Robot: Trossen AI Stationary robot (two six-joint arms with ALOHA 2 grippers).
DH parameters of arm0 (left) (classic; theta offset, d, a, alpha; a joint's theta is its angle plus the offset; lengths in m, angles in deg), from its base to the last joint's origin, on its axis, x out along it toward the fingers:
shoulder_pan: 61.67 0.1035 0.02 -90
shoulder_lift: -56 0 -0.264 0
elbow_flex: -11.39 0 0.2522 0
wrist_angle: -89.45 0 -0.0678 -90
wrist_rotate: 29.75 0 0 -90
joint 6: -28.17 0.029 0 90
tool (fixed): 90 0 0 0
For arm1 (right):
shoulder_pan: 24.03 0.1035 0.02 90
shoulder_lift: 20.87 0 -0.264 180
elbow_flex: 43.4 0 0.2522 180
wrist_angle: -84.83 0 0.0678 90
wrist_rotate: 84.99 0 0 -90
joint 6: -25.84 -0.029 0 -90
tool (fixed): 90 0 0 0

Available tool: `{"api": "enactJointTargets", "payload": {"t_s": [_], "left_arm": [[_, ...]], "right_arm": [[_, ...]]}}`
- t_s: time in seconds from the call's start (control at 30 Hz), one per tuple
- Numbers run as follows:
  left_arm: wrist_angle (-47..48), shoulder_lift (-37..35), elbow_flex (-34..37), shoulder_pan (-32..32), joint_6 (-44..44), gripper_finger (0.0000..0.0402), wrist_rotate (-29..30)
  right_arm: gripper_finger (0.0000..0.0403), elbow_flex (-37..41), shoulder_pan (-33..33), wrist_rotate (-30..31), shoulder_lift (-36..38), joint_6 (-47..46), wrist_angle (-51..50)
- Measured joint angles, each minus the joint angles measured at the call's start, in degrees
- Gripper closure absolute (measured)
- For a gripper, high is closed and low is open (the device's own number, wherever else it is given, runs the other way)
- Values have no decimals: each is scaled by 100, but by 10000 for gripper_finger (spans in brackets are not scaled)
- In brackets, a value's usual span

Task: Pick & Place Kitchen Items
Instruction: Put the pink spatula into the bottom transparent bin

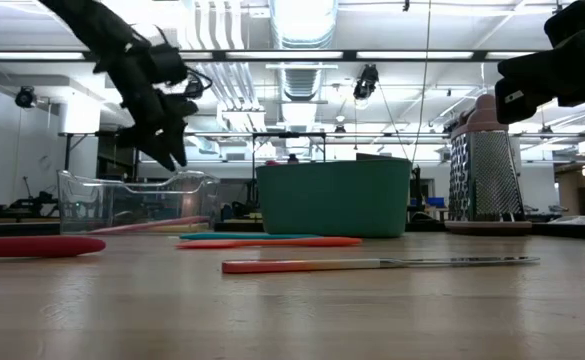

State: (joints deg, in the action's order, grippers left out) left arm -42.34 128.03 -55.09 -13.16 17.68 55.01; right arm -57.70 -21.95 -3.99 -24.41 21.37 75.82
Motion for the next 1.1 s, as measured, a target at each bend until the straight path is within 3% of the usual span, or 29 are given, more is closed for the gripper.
{"api": "enactJointTargets", "payload": {"t_s": [0.13, 0.37, 0.77, 1.1], "left_arm": [[13, 393, 53, 216, 297, 235, -343], [43, 1118, 58, 243, 202, 235, 553], [-119, 1828, 58, 256, 468, 235, 625], [-150, 2053, 42, 256, 606, 282, 603]], "right_arm": [[394, 1, 2, 0, -1, 0, 0], [394, 1, 0, 0, -1, 1, 0], [394, 1, 2, 0, -1, 0, 0], [394, 0, 1, 0, -1, 0, 0]]}}
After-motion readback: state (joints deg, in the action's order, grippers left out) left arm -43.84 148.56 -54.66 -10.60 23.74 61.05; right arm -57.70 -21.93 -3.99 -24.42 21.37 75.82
